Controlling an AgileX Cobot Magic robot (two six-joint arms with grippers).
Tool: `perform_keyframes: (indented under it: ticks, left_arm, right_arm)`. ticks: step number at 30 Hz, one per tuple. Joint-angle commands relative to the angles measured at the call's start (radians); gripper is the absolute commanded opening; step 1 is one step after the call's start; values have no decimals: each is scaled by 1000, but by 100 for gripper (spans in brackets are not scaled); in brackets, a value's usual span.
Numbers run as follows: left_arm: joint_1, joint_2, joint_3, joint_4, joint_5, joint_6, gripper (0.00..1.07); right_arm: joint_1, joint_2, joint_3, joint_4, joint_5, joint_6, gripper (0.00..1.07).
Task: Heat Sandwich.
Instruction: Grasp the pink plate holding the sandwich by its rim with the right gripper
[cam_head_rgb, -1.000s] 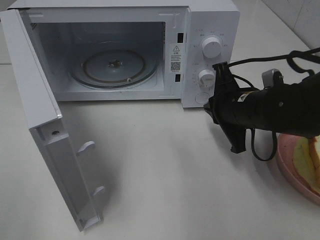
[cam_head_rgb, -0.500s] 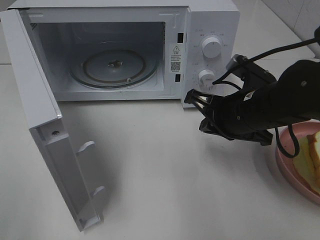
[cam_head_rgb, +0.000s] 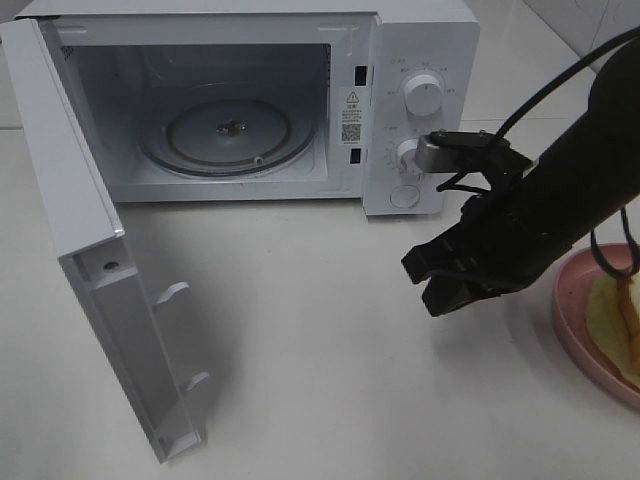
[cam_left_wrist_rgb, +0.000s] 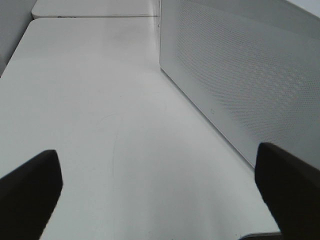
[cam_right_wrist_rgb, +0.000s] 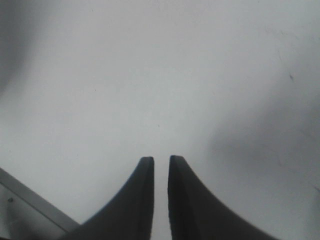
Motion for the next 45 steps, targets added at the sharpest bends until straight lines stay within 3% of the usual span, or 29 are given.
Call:
perform_keyframes:
  ticks: [1, 5, 9, 14, 21, 23, 27, 38, 45]
  left_arm:
    - [-8, -26, 4, -3, -9, -3, 101]
    - [-8, -26, 4, -3, -9, -3, 101]
    - [-8, -26, 4, -3, -9, -3, 101]
    - [-8, -26, 4, -3, -9, -3, 101]
    - [-8, -26, 4, -3, -9, -3, 101]
    - [-8, -26, 4, -3, -9, -3, 101]
    - [-8, -26, 4, -3, -9, -3, 101]
    - [-8, -26, 4, -3, -9, -3, 101]
    - [-8, -26, 4, -3, -9, -3, 101]
  right_arm:
    - [-32, -10, -32, -36, 101, -15, 16]
    - [-56, -17, -78, -139, 188, 38, 18]
    - [-84, -46, -124, -288, 245, 180, 28]
    - [-123, -73, -142, -365, 289, 260, 39]
    - [-166, -98, -147, -446, 312, 298, 65]
    - [-166, -96, -147, -458, 312, 298, 81]
    - [-166, -95, -146, -480, 310, 307, 92]
    - [-166, -84, -146, -509, 272, 402, 90]
    - [-166, 11, -146, -569, 234, 491, 89]
